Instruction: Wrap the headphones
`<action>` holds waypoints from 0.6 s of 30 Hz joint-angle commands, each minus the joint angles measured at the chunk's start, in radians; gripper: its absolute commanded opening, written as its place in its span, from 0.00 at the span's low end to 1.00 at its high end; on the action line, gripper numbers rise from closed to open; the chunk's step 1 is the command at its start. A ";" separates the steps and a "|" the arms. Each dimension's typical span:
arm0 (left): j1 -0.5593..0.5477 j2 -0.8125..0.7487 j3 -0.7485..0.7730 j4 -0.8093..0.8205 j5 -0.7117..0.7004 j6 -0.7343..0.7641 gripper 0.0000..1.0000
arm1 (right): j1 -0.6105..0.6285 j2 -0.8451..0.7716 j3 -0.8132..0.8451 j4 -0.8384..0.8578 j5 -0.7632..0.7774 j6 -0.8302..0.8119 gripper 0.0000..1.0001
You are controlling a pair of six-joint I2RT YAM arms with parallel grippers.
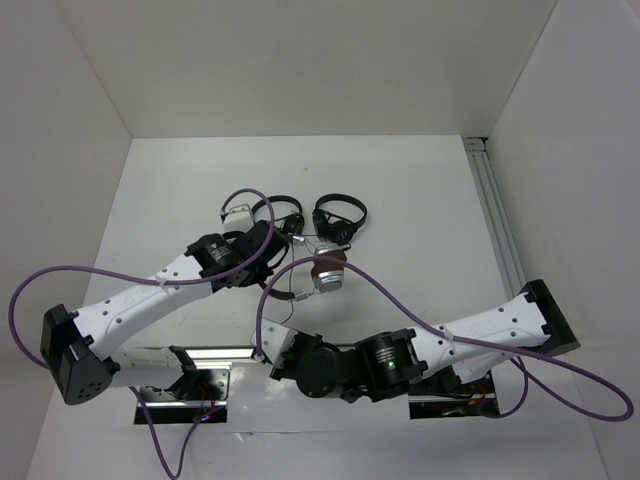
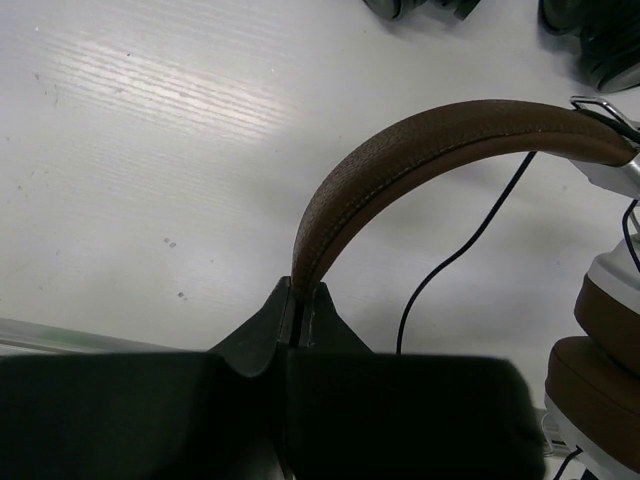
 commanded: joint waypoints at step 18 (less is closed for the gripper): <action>0.000 0.087 -0.151 0.088 -0.024 -0.079 0.00 | 0.030 -0.037 0.105 0.016 0.011 -0.046 0.00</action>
